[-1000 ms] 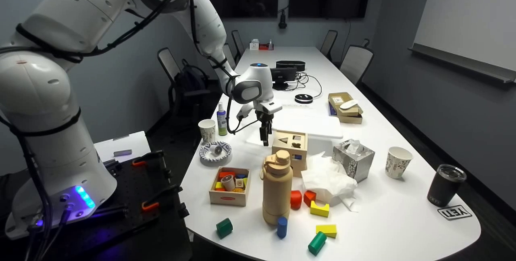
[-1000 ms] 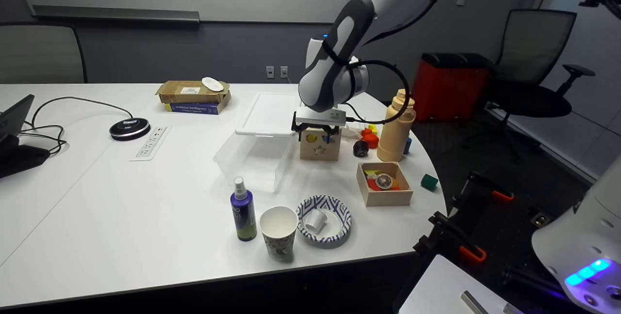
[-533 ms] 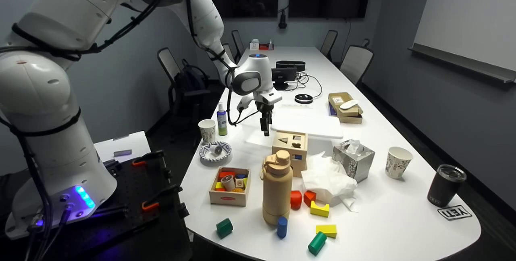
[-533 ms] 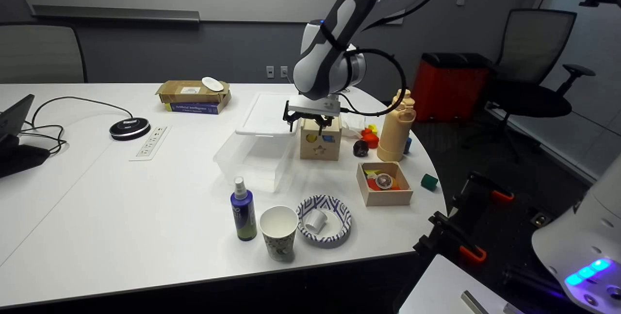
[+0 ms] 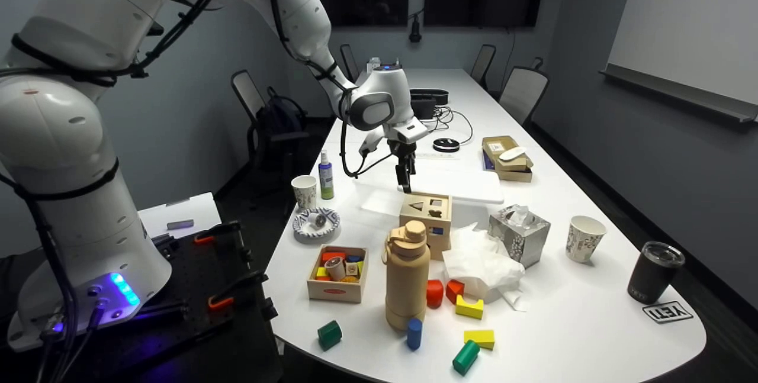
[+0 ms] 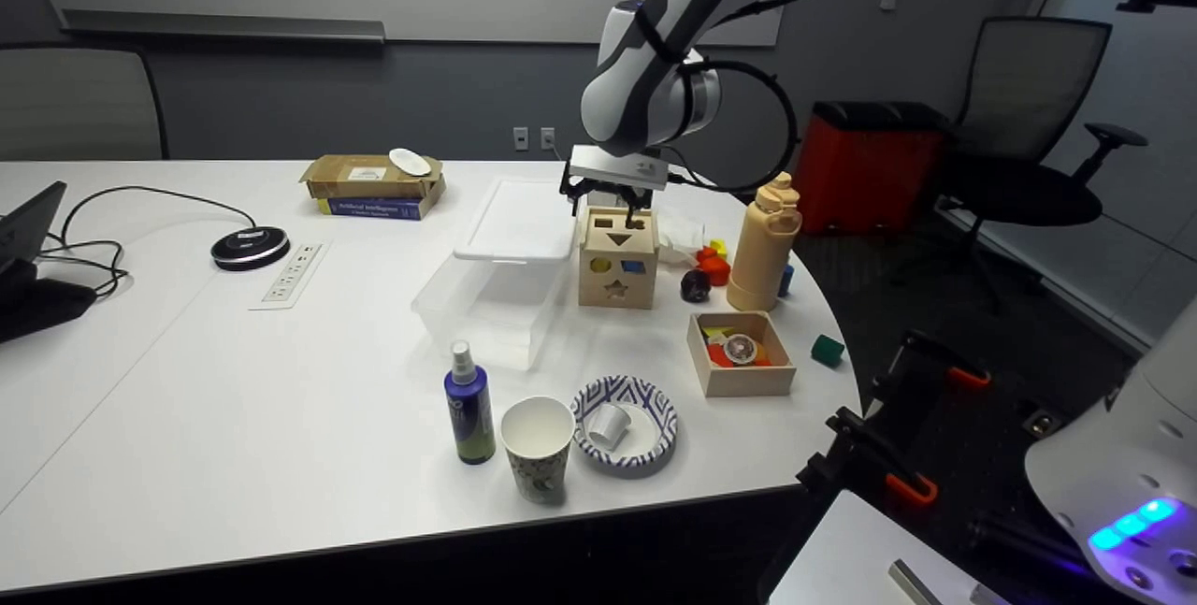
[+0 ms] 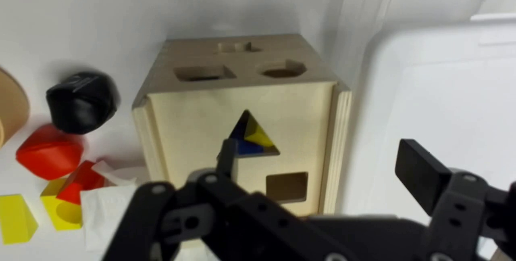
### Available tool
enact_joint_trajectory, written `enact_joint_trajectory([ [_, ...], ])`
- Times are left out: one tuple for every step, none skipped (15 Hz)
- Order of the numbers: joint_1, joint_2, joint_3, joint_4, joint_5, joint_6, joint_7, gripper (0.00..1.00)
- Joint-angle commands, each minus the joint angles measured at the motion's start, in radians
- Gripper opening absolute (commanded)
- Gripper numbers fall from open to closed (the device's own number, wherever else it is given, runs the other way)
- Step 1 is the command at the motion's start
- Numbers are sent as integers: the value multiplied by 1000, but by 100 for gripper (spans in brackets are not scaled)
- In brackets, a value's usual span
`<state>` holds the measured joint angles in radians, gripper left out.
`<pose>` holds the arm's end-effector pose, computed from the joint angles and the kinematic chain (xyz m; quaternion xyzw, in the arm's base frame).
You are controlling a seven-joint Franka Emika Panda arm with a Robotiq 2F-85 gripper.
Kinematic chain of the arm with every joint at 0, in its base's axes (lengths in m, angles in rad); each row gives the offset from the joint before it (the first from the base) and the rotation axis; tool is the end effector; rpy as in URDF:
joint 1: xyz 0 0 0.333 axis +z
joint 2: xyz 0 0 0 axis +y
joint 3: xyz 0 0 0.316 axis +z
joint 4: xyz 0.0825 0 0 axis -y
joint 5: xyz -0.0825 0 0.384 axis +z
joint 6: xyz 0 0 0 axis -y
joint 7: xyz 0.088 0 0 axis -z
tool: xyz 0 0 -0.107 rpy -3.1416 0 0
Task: Close the box and move it to the left
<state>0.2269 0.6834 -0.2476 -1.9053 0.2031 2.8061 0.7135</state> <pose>0.6470 -0.0138 0.1697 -0.9046 0.4070 -0.1256 0.0142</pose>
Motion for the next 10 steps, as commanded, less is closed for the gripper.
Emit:
enact_joint_trajectory([
  [-31,-70,-30,-53,-22,-24,21,100],
  [-42,-76,-39,-58,-22,-27,20,100],
  [-57,-80,-40,-59,-18,-32,16,100],
  [-66,-85,-48,-65,-21,-38,17,100],
  [-73,-86,-55,-67,-26,-50,21,100],
  [-85,-77,-58,-59,-28,-70,21,100],
  [-95,-73,-58,-56,-29,-89,23,100],
  [-108,-62,-51,-47,-27,-109,20,100],
  [-126,-55,-35,-40,-21,-122,8,100],
  [-132,-44,-31,-28,-23,-137,9,100],
])
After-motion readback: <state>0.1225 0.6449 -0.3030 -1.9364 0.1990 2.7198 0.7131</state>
